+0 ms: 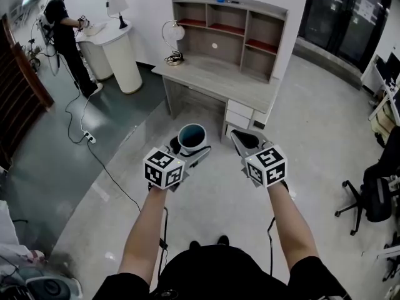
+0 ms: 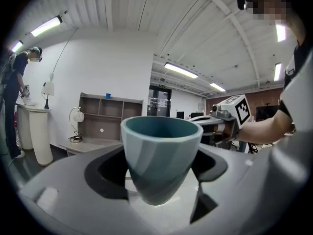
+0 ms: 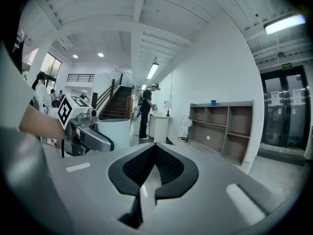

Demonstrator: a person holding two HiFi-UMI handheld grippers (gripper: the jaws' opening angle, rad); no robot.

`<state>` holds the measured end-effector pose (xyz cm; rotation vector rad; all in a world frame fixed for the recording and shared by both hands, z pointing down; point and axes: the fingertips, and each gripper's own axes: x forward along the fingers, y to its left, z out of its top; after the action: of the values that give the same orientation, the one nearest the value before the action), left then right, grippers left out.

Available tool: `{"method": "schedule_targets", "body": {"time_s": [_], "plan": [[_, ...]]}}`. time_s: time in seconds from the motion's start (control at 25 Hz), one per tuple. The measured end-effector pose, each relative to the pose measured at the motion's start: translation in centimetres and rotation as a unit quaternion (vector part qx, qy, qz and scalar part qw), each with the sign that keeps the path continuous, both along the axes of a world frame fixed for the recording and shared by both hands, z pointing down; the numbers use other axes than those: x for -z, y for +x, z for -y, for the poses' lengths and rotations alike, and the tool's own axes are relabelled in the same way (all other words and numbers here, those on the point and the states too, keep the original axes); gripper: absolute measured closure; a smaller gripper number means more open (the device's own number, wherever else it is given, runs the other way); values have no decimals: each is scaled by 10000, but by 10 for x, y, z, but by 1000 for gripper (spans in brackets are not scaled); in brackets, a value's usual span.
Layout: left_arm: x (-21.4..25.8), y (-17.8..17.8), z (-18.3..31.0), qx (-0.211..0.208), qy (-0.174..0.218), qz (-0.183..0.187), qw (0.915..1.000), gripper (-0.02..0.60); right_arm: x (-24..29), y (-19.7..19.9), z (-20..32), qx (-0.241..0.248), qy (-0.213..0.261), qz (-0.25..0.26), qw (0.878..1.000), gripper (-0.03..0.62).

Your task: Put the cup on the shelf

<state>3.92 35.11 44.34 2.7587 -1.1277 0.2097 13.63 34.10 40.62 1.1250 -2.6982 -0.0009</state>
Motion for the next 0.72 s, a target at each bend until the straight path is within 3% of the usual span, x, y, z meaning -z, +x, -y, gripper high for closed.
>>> {"method": "schedule_targets", "body": {"time_s": [0.72], "plan": [[4,9,-1,9,39,-27,10000,213,0,6,-1,26,-32,86,10000,583]]}}
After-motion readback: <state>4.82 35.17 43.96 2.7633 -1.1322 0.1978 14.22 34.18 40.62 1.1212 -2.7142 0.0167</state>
